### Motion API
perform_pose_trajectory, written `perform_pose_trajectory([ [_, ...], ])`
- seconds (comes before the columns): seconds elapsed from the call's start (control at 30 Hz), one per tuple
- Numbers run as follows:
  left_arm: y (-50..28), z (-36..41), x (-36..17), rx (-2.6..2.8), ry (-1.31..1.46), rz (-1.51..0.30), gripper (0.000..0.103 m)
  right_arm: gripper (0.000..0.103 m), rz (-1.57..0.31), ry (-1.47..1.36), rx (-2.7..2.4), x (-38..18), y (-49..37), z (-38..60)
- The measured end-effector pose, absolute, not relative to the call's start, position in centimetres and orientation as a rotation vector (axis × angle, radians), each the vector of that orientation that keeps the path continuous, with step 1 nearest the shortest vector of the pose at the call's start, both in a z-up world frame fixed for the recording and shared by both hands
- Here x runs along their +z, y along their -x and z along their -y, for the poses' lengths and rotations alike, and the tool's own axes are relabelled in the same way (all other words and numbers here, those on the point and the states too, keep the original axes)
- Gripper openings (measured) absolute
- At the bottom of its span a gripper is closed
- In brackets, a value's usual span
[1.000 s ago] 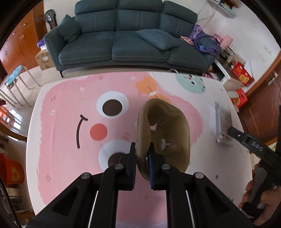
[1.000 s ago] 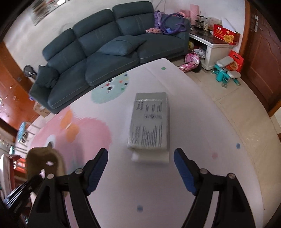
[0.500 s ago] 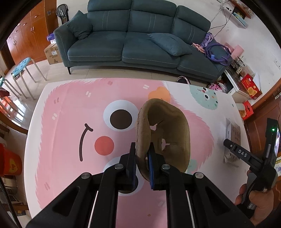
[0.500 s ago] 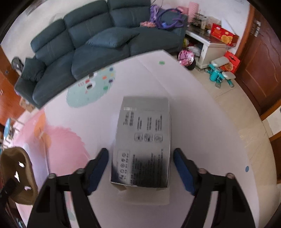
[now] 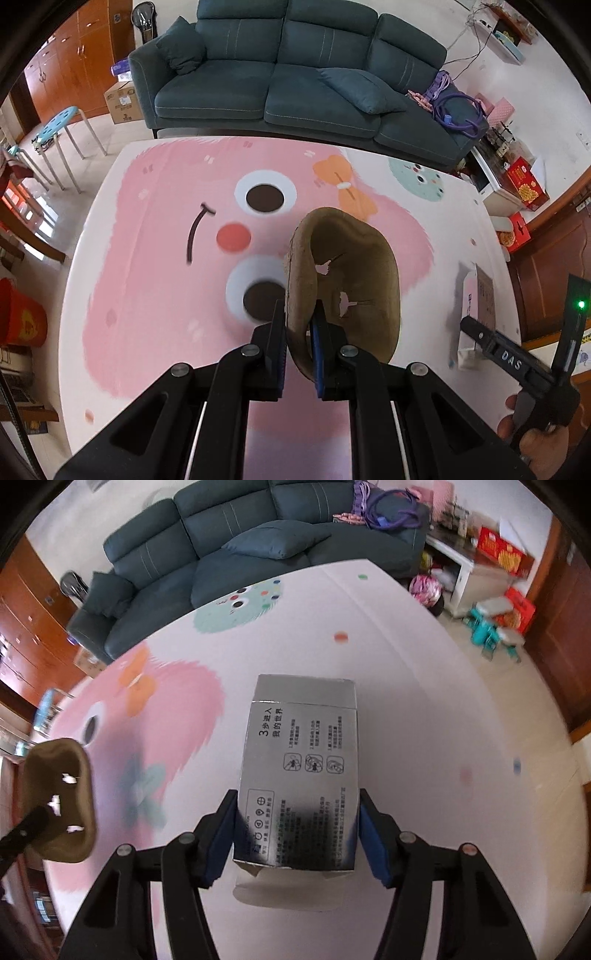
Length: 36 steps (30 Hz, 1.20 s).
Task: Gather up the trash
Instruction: 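Carry the cup holder and grey box over the trash bin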
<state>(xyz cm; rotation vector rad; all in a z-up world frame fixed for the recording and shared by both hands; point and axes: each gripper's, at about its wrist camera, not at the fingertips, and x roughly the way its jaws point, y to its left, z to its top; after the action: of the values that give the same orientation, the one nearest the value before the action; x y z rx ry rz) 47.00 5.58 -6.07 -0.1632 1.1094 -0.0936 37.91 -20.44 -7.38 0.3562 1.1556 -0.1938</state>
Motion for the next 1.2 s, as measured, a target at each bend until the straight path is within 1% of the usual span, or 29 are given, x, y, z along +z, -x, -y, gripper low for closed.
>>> perform_pose_trajectory([
  [0.27,-36.6,-5.2,-2.0,-0.083,0.158,-1.065,0.009,0.061,-1.113,-0.522,-0.043,-3.9,-26.2,19.5],
  [0.57,-21.4,-4.6,1.5,-0.058,0.181,-1.015,0.009,0.061,-1.051,-0.533,0.134,1.2,-12.2,19.5],
  [0.7,-14.9,-4.1,2.5,-0.045,0.197,-0.996,0.009,0.061,-1.038,-0.512,0.197,2.5,-6.9,19.9],
  [0.97,-4.1,-3.1,3.1,-0.034,0.189,-1.011,0.009,0.061,-1.049,-0.476,0.324,3.7,1.6,19.3],
  [1.2,2.6,-2.3,1.2,-0.05,0.117,-1.08,0.009,0.061,-1.141,-0.471,0.396,2.0,6.3,18.0],
])
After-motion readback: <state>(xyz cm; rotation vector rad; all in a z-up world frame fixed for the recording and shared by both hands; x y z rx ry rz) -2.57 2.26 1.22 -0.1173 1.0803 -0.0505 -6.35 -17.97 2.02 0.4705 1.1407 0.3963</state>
